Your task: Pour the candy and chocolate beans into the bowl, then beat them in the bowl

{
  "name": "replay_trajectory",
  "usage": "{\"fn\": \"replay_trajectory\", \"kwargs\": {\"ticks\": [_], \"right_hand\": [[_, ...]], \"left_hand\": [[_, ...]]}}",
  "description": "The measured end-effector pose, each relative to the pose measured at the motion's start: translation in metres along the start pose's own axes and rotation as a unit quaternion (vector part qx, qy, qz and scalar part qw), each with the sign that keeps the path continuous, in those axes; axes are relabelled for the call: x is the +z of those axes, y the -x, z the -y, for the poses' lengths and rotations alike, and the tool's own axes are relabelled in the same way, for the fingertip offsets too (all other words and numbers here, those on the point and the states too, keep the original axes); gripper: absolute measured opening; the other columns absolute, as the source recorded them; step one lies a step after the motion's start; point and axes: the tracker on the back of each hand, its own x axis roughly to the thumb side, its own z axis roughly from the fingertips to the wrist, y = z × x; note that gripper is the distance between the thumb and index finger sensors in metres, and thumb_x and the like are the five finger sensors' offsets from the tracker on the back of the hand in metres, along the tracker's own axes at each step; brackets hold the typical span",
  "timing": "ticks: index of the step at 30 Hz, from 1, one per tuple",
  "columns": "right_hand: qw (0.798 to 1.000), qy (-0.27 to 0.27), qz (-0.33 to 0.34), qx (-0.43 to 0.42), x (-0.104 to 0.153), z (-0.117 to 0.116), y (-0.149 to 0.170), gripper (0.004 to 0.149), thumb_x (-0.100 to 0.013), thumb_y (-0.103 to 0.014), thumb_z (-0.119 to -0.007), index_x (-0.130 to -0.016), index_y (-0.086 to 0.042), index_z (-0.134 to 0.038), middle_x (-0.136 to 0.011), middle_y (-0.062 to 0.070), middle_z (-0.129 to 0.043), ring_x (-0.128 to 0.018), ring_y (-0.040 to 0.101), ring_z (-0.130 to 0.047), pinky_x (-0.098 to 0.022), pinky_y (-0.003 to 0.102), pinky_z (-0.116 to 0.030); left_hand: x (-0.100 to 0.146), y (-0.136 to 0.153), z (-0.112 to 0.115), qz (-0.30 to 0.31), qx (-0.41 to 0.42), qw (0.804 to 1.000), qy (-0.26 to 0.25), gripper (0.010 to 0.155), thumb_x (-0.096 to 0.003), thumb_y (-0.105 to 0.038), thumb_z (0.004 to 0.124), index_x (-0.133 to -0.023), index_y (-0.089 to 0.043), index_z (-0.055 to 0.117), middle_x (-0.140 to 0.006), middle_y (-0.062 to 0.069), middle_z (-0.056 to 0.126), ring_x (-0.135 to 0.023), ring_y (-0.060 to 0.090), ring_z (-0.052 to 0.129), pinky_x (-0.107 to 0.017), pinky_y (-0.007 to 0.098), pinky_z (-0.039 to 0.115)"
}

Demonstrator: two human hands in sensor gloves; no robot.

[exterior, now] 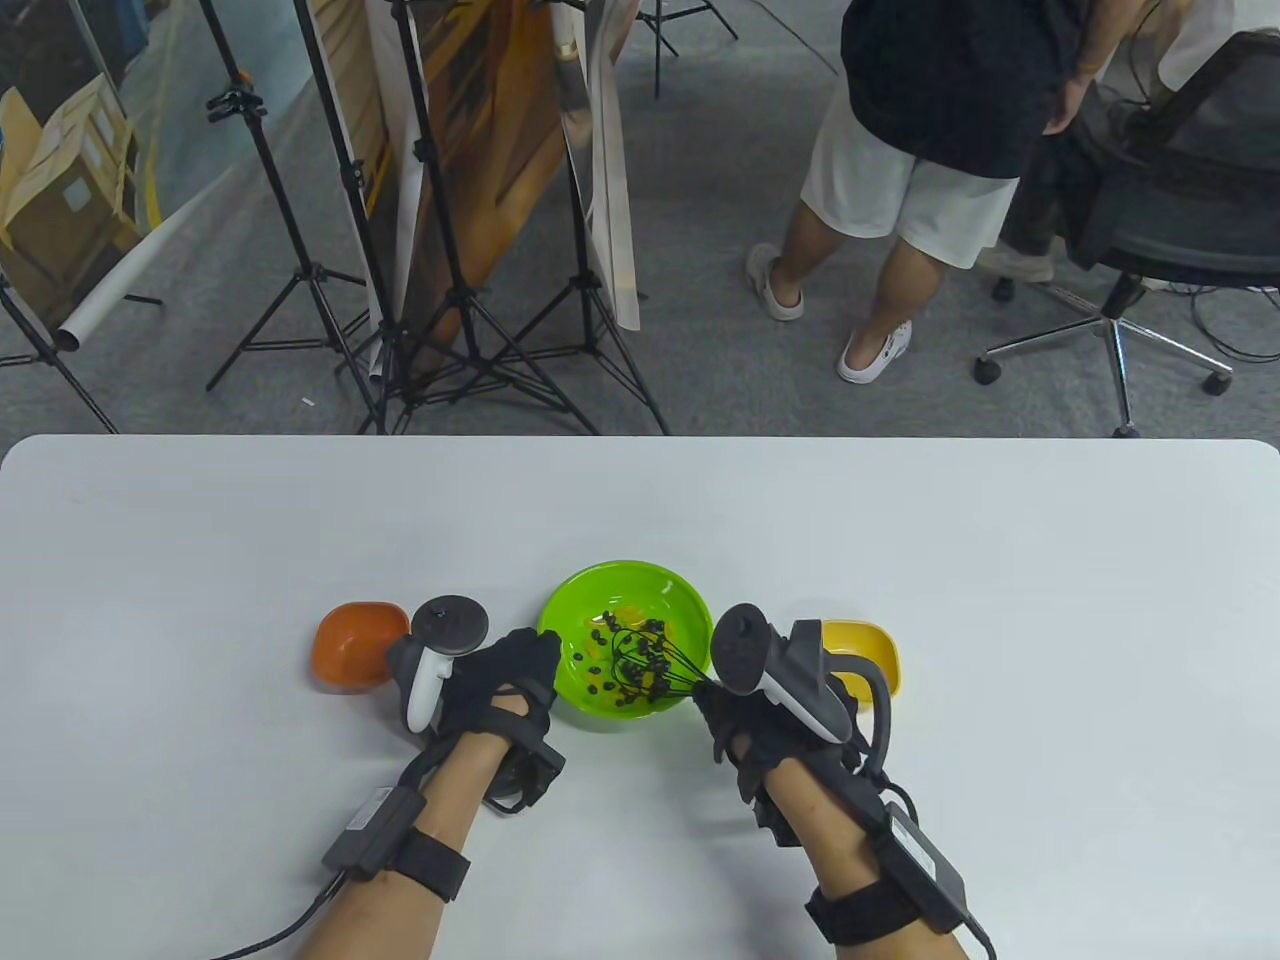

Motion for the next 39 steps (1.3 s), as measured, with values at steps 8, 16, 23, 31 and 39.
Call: {"fn": "replay_trajectory", "kwargs": {"ticks": [8, 16, 23, 31, 39], "right_hand": [[0.999, 0.019, -0.034, -0.010, -0.022, -0.014, 0.001, 0.058, -0.045, -0.057, -0.080, -0.072, -0.008, -0.093, -0.035, 0.008, -0.101, -0.002, 0.020, -0.093, 0.004, 0.036, -0.085], [0.999, 0.025, 0.001, -0.042, -0.024, -0.029, -0.027, 0.058, -0.046, -0.057, -0.078, -0.073, -0.007, -0.092, -0.034, 0.008, -0.101, -0.002, 0.020, -0.093, 0.005, 0.036, -0.085], [0.998, -0.011, 0.049, -0.039, -0.006, -0.021, -0.029, 0.056, -0.046, -0.057, -0.081, -0.073, -0.009, -0.094, -0.034, 0.009, -0.101, -0.002, 0.022, -0.093, 0.005, 0.037, -0.085], [0.999, -0.010, 0.028, 0.014, 0.000, 0.005, -0.008, 0.055, -0.043, -0.055, -0.087, -0.073, -0.010, -0.096, -0.035, 0.011, -0.102, -0.003, 0.025, -0.093, 0.002, 0.040, -0.084], [0.998, 0.028, -0.022, 0.044, -0.014, -0.001, -0.008, 0.057, -0.045, -0.056, -0.081, -0.073, -0.008, -0.093, -0.035, 0.009, -0.101, -0.003, 0.021, -0.093, 0.003, 0.037, -0.085]], "left_hand": [[0.000, 0.000, 0.000, 0.000, 0.003, 1.000, 0.008, 0.045, -0.0476, -0.058, 0.068, -0.069, -0.021, 0.080, -0.038, -0.011, 0.099, -0.026, 0.017, 0.108, -0.018, 0.029, 0.093], [-0.001, 0.001, 0.000, -0.005, 0.007, 1.000, 0.006, 0.045, -0.0477, -0.058, 0.067, -0.069, -0.021, 0.080, -0.037, -0.012, 0.099, -0.026, 0.016, 0.108, -0.018, 0.028, 0.093], [-0.001, 0.002, -0.002, -0.010, 0.015, 1.000, 0.000, 0.045, -0.0477, -0.058, 0.066, -0.069, -0.021, 0.079, -0.038, -0.012, 0.099, -0.027, 0.016, 0.108, -0.018, 0.029, 0.093], [-0.001, 0.002, -0.002, -0.009, 0.008, 1.000, -0.002, 0.045, -0.0475, -0.058, 0.066, -0.068, -0.021, 0.080, -0.036, -0.012, 0.099, -0.026, 0.016, 0.108, -0.018, 0.029, 0.093], [-0.002, 0.002, -0.001, -0.006, 0.008, 1.000, 0.006, 0.044, -0.0469, -0.058, 0.069, -0.066, -0.021, 0.081, -0.034, -0.012, 0.099, -0.025, 0.016, 0.108, -0.017, 0.029, 0.093]]}}
